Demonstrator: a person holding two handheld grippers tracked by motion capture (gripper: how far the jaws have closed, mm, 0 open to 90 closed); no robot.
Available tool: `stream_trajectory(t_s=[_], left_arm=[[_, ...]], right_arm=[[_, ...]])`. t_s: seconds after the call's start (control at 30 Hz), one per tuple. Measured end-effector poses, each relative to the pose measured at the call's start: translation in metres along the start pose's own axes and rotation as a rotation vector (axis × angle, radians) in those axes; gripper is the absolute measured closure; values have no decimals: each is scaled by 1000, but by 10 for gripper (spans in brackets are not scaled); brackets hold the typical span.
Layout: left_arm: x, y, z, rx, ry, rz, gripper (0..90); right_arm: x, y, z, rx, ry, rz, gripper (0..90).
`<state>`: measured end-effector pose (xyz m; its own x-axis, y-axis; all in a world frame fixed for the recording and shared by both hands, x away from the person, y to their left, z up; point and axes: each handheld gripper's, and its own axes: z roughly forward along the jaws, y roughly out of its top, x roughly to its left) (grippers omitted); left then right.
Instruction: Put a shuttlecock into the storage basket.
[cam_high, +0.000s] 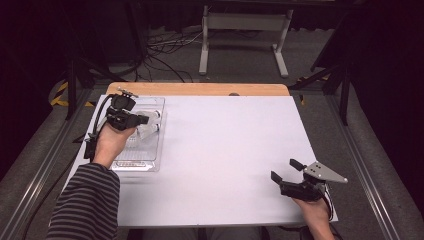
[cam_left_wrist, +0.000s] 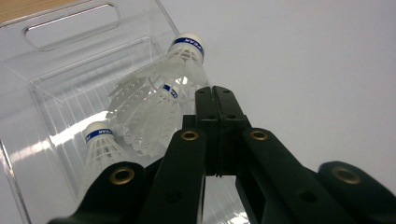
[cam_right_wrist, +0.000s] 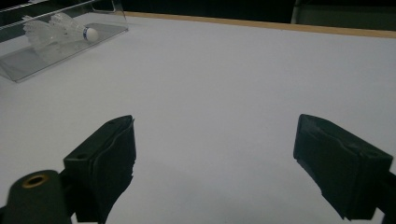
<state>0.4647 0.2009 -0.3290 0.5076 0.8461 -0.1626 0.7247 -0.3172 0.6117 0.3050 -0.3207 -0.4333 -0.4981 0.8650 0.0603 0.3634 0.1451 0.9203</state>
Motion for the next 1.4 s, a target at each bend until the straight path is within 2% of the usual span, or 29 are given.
stream_trajectory(t_s=[0.9, 1.4], left_arm=[[15, 2, 25, 25, 81, -70, 900], [22, 0, 47, 39, 82, -123, 899]], right_arm=[[0, 0, 1, 0, 5, 0, 137], [0, 0, 0, 0, 7, 0, 137]])
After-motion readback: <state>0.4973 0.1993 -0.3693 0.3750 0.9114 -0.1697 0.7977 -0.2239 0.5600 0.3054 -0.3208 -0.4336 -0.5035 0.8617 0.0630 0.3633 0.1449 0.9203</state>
